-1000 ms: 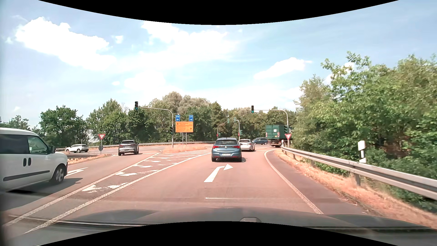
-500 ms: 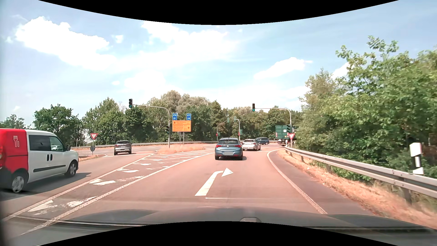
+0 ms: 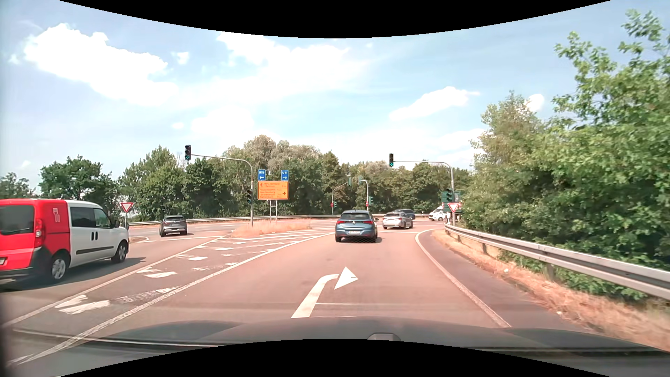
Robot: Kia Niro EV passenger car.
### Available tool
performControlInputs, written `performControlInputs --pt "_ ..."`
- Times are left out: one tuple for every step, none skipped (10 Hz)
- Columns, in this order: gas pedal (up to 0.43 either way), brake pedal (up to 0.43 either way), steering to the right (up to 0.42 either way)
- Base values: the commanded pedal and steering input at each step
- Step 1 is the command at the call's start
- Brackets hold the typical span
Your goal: Follow the waypoints while adhering to traffic rules and regulations
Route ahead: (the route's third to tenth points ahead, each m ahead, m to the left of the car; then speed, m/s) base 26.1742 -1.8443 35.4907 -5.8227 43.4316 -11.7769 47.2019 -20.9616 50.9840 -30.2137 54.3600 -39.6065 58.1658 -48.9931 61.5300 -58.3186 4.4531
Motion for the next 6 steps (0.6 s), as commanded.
performControlInputs --pt "0.339 0.000 -0.003" --pt "0.339 0.000 -0.003" --pt "0.339 0.000 -0.003" --pt "0.339 0.000 -0.003" --pt "0.339 0.000 -0.003" --pt "0.339 0.000 0.000"
